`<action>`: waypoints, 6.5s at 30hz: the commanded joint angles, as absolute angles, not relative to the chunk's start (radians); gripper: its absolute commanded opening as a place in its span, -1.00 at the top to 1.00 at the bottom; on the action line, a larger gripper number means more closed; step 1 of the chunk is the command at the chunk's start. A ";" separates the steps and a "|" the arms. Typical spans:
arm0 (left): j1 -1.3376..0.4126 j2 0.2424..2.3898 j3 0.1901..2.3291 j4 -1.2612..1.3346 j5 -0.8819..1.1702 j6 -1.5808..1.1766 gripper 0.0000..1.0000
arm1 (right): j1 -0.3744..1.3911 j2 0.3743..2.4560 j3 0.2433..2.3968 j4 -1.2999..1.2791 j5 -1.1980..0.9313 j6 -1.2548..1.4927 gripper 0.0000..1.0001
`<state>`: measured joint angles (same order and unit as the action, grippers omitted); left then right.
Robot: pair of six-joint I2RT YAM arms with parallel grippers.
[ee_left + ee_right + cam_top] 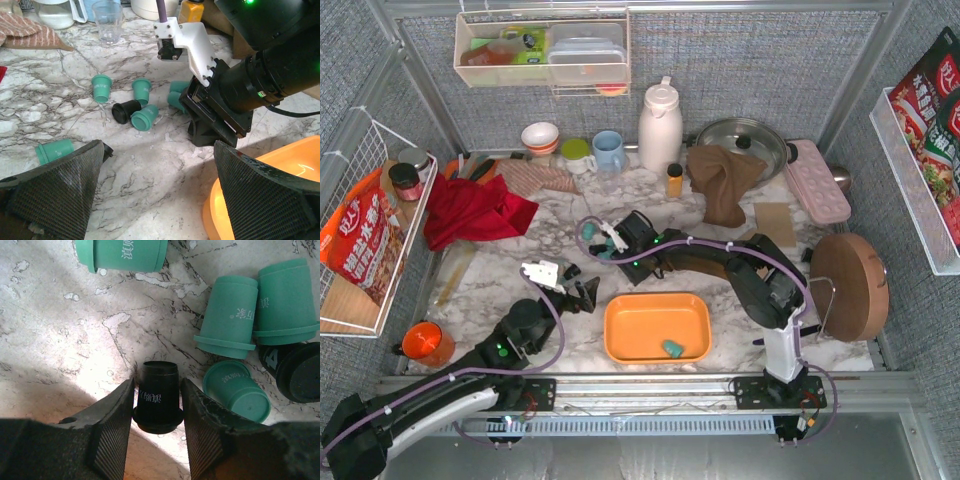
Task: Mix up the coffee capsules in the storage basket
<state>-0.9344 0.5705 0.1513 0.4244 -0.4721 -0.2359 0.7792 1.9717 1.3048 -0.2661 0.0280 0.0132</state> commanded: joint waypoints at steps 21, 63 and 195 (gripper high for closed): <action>-0.935 0.518 0.135 0.414 -0.502 -0.245 -0.98 | 0.779 1.782 1.365 -0.363 0.058 0.027 0.41; -0.903 0.691 0.332 -0.031 -0.822 -0.675 -0.99 | 1.006 1.265 0.831 -0.330 0.109 0.120 -0.48; -1.157 1.016 0.632 0.036 -0.620 -0.510 -0.69 | 0.680 1.070 0.681 -0.026 0.228 0.192 -0.71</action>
